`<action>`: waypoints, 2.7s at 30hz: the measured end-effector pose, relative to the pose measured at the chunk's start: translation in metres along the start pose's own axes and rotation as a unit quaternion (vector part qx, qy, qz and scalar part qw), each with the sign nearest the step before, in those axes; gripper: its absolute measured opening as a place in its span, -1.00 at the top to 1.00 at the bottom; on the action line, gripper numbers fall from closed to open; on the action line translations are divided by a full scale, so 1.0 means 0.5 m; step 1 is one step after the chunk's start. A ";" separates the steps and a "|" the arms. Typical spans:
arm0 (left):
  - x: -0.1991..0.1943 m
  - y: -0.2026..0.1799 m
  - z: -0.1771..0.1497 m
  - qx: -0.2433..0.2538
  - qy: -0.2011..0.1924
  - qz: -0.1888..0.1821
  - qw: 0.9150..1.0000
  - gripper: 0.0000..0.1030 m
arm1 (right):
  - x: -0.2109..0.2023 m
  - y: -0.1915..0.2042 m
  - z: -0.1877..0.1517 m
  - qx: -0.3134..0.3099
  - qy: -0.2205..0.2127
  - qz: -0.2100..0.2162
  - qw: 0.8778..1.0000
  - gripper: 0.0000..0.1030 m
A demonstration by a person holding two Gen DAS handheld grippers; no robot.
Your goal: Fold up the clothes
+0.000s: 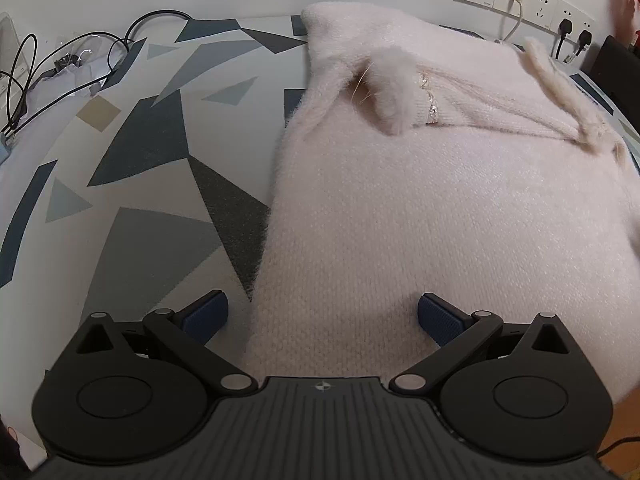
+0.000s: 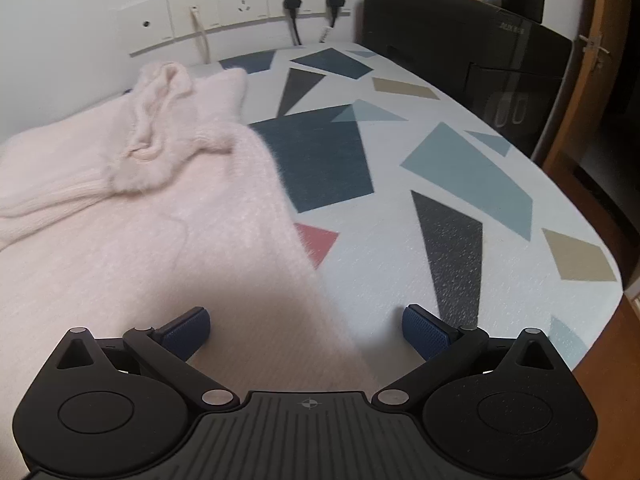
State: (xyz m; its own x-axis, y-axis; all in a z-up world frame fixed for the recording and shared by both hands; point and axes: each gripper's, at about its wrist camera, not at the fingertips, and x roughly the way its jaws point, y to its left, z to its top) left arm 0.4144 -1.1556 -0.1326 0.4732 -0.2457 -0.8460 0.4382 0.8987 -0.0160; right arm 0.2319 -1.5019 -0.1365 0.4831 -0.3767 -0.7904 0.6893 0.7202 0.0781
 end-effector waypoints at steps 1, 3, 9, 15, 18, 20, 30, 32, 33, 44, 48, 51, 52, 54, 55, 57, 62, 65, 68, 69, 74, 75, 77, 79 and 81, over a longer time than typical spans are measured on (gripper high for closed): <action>0.000 -0.001 0.000 0.000 0.000 0.001 1.000 -1.00 | -0.007 0.000 -0.006 0.002 -0.001 0.009 1.000 -0.98; 0.000 -0.002 -0.001 -0.001 0.000 0.002 1.000 -1.00 | -0.018 0.003 -0.018 0.002 0.000 0.026 1.000 -0.98; 0.006 0.000 0.004 0.020 -0.012 -0.011 1.000 -1.00 | -0.034 0.020 -0.051 -0.040 -0.007 0.029 0.999 -0.98; 0.009 -0.007 0.001 0.017 -0.029 -0.009 0.999 -1.00 | -0.036 0.025 -0.067 -0.046 -0.021 0.019 0.999 -0.99; 0.009 -0.008 0.002 0.017 -0.032 -0.010 0.999 -1.00 | -0.034 0.027 -0.064 -0.045 -0.018 0.019 0.999 -0.99; 0.010 -0.006 0.005 0.020 -0.029 -0.013 0.999 -1.00 | -0.033 0.026 -0.062 -0.045 -0.015 0.020 0.999 -0.99; 0.013 -0.008 0.010 0.023 -0.029 -0.014 0.999 -1.00 | -0.035 0.032 -0.069 -0.041 -0.020 0.016 0.999 -0.99; 0.014 -0.008 0.011 0.023 -0.030 -0.015 0.999 -1.00 | -0.035 0.032 -0.068 -0.042 -0.019 0.019 0.999 -0.99; 0.015 -0.009 0.012 0.024 -0.031 -0.016 0.999 -1.00 | -0.035 0.032 -0.068 -0.043 -0.018 0.021 0.999 -0.99; 0.017 -0.009 0.021 0.041 -0.017 -0.028 0.999 -1.00 | -0.038 0.029 -0.064 -0.042 -0.005 0.024 0.999 -0.99; 0.000 -0.017 -0.008 0.034 -0.019 -0.023 0.999 -1.00 | -0.047 0.027 -0.081 -0.046 -0.015 0.022 0.999 -0.99; -0.009 -0.024 -0.025 0.030 -0.026 -0.020 0.999 -0.99 | -0.046 0.029 -0.078 -0.043 -0.014 0.020 0.999 -0.99; -0.010 -0.026 -0.025 0.028 -0.026 -0.019 0.999 -0.98 | -0.045 0.031 -0.077 -0.041 -0.013 0.019 0.999 -0.97; -0.009 -0.028 -0.019 0.028 -0.023 -0.021 0.999 -0.95 | -0.047 0.035 -0.075 -0.042 -0.015 0.022 0.999 -0.84; -0.007 -0.028 -0.015 0.030 -0.022 -0.024 0.999 -0.93 | -0.049 0.038 -0.075 -0.045 -0.018 0.025 0.999 -0.71; -0.006 -0.029 -0.010 0.035 -0.023 -0.028 0.999 -0.85 | -0.052 0.045 -0.073 -0.052 -0.022 0.033 0.998 -0.53; -0.009 -0.037 -0.009 0.046 -0.028 -0.036 0.998 -0.68 | -0.054 0.048 -0.066 -0.059 -0.022 0.046 0.997 -0.33; -0.011 -0.036 -0.010 0.048 -0.026 -0.036 0.998 -0.67 | -0.056 0.042 -0.067 -0.061 -0.020 0.049 0.997 -0.37; -0.010 -0.030 -0.012 0.048 -0.023 -0.033 0.998 -0.99 | -0.056 0.028 -0.072 -0.043 -0.019 0.039 0.998 -0.60; -0.009 -0.027 -0.013 0.047 -0.023 -0.032 0.998 -1.00 | -0.056 0.023 -0.075 -0.040 -0.021 0.039 0.998 -0.62; -0.005 -0.018 -0.018 0.040 -0.025 -0.027 0.999 -1.00 | -0.053 0.026 -0.087 -0.053 -0.020 0.037 0.998 -0.98; -0.004 -0.018 -0.018 0.039 -0.026 -0.025 0.999 -1.00 | -0.052 0.028 -0.089 -0.057 -0.020 0.038 0.997 -0.98; -0.002 -0.018 -0.017 0.036 -0.029 -0.023 0.999 -1.00 | -0.053 0.030 -0.091 -0.059 -0.021 0.038 0.997 -0.99; -0.001 -0.018 -0.015 0.033 -0.028 -0.021 0.999 -1.00 | -0.053 0.031 -0.091 -0.059 -0.021 0.037 0.997 -0.99; -0.001 -0.020 -0.014 0.031 -0.027 -0.020 0.999 -1.00 | -0.052 0.030 -0.089 -0.062 -0.020 0.037 0.997 -0.99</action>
State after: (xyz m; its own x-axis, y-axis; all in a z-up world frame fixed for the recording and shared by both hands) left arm 0.4044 -1.1616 -0.1357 0.4937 -0.3026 -0.8153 0.5042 0.8634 -0.0151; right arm 0.2056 -1.4557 -0.1418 0.5541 -0.3408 -0.7595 0.5800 0.8125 0.0585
